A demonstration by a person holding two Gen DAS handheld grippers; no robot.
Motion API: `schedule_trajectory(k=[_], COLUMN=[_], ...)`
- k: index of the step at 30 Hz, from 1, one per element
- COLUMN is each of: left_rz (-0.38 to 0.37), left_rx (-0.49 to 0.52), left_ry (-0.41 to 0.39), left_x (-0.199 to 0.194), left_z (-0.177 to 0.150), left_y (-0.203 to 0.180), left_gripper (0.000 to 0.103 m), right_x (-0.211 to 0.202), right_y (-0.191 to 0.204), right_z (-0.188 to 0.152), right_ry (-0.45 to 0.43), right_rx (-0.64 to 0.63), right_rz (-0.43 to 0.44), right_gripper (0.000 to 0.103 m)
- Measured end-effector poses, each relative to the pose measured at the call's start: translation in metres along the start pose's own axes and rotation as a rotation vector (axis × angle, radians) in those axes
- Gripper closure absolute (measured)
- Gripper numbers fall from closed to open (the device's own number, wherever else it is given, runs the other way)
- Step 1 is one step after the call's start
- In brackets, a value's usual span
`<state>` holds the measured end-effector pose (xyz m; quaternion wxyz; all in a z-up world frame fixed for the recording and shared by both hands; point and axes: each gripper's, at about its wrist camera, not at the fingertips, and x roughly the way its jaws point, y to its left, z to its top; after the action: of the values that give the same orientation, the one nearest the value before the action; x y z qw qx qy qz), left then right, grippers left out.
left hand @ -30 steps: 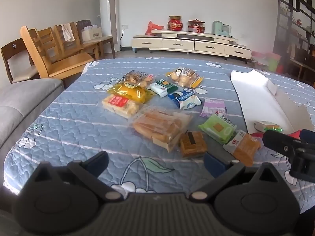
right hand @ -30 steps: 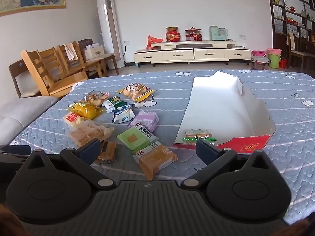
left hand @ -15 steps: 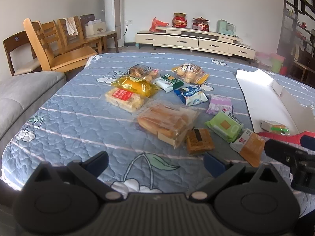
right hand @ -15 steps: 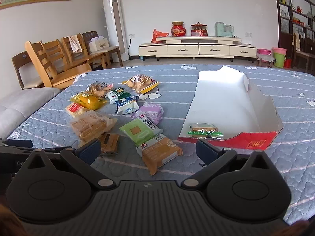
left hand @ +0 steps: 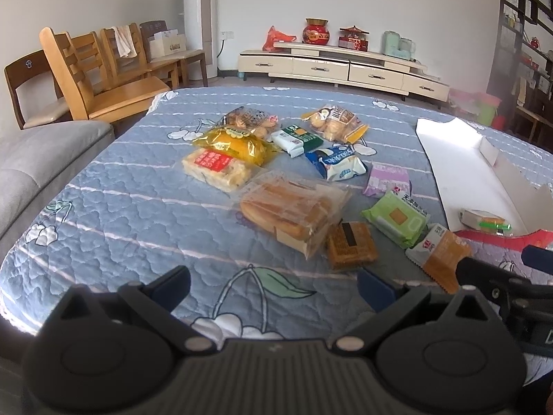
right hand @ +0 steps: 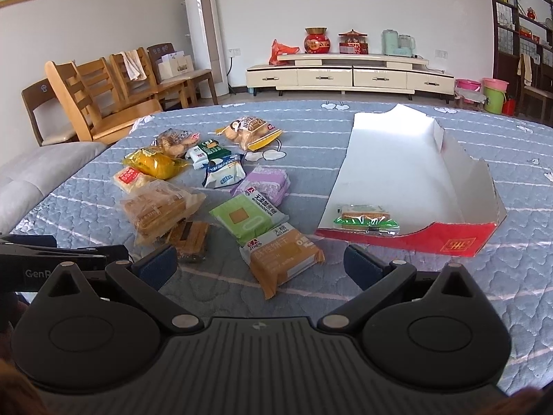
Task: Organize snacks
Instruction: 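Move both tools toward the snack pile on the bed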
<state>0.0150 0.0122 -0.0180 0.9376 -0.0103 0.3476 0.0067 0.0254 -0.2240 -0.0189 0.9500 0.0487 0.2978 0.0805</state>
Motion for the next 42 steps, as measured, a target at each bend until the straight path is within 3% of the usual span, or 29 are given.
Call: schedule_trajectory(k=[32,42], left_rz=[-0.063,-0.200], left_rx=[0.006,0.013], left_ry=[0.050,0.014], left_x=[0.016,0.028], left_z=[-0.004,-0.003], left_y=[-0.013,-0.035], left_gripper=[0.001,0.002], right_x=[0.013,0.004], right_y=[-0.008,-0.025], right_z=[-0.005,-0.003], right_ry=[0.043,0.000], right_rx=[0.021,0.037], right_rz=[-0.016,-0.076], right_gripper=[0.000,0.000])
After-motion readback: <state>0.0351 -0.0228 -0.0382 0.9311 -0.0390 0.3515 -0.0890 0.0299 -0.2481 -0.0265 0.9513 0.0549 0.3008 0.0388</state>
